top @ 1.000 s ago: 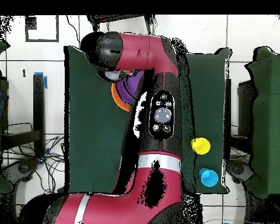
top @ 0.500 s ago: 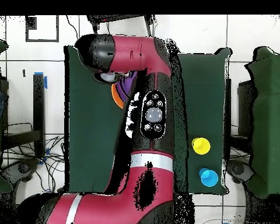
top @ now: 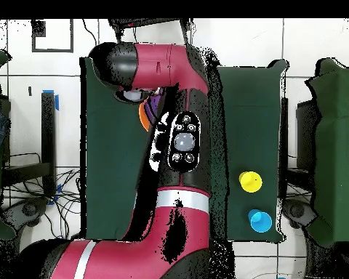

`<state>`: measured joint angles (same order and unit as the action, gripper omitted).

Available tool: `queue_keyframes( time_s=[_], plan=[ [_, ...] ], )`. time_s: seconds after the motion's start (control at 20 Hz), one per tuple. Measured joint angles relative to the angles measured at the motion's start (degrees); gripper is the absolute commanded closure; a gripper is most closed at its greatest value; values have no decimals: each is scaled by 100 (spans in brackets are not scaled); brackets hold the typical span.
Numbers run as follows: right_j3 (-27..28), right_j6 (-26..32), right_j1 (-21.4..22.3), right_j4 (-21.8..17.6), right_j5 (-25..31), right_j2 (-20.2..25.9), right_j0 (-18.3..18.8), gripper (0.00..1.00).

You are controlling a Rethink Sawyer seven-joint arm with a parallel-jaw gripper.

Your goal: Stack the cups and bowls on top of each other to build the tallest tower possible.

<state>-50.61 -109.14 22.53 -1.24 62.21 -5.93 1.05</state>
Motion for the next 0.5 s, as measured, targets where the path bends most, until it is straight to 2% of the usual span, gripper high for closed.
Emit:
queue_keyframes(
  time_s=[0.5],
  plan=[
    [3,0,-56,-17,1,-128,-98,100]
  ],
)
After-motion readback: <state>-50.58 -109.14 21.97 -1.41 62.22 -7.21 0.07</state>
